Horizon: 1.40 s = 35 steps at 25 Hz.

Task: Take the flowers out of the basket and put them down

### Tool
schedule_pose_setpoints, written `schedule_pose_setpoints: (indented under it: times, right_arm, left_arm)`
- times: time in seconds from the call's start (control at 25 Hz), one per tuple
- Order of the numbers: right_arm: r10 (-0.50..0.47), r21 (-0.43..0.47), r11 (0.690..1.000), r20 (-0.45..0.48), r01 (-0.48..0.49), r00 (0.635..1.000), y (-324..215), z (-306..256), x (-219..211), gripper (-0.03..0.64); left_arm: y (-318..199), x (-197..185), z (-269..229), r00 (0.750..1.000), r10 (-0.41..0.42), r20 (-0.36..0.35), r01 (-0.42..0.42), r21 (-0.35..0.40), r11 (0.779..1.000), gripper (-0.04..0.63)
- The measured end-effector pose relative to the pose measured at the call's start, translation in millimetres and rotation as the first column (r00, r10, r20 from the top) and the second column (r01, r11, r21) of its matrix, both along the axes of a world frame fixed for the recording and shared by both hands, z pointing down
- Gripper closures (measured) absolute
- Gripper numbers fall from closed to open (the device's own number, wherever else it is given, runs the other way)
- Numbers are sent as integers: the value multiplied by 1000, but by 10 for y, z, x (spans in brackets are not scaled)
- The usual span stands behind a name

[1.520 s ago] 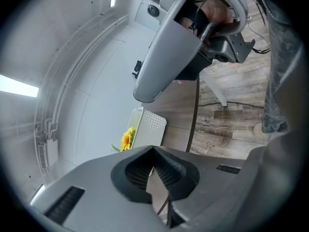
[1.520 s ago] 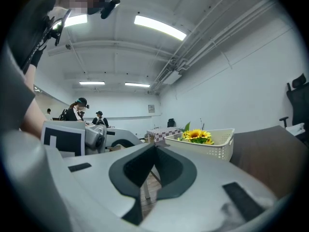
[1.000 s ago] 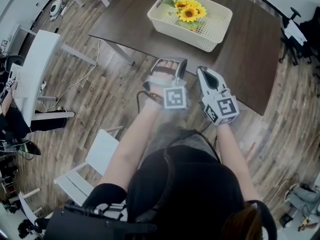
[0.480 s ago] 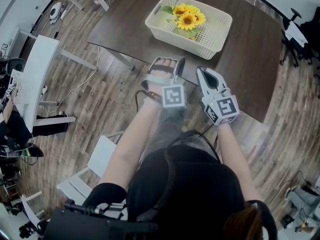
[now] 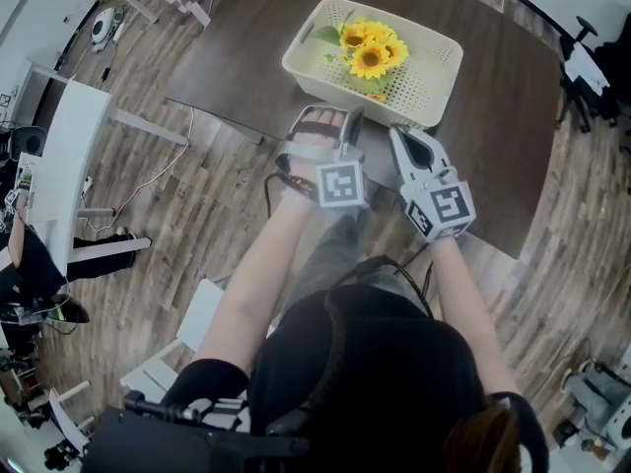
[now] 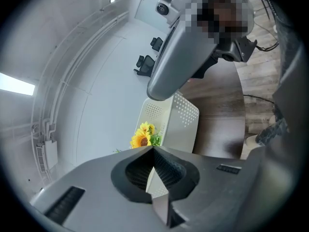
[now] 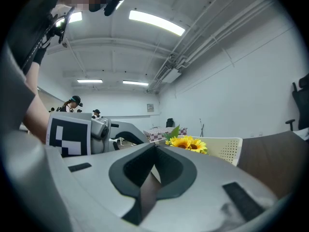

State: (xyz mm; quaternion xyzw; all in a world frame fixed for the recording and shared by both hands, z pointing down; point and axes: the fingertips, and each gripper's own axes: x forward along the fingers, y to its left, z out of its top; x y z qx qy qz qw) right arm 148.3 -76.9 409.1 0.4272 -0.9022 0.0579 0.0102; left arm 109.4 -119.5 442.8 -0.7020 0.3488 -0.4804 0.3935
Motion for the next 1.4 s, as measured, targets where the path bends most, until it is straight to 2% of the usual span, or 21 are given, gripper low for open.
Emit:
schedule_pose_setpoints:
  times: [0.56, 1.04, 1.32, 1.4]
  right_arm:
    - [27, -1, 1000, -17, -27, 999, -590, -96, -28, 614]
    - [99, -8, 995, -55, -100, 994, -1174, -150, 39, 612]
    - [94, -64, 993, -117, -102, 989, -1497, -30, 95, 571]
    - [102, -91, 990, -109, -112, 989, -1584, 12, 140, 534]
  left_arm:
    - [-602, 19, -187, 999, 27, -24, -26, 22, 999, 594]
    - [-1006, 40, -262, 996, 85, -41, -84, 15, 996, 594]
    - [-1100, -33, -210, 996, 72, -50, -72, 6, 997, 594]
    - [-1100, -52, -188, 997, 57, -51, -57, -5, 998, 594]
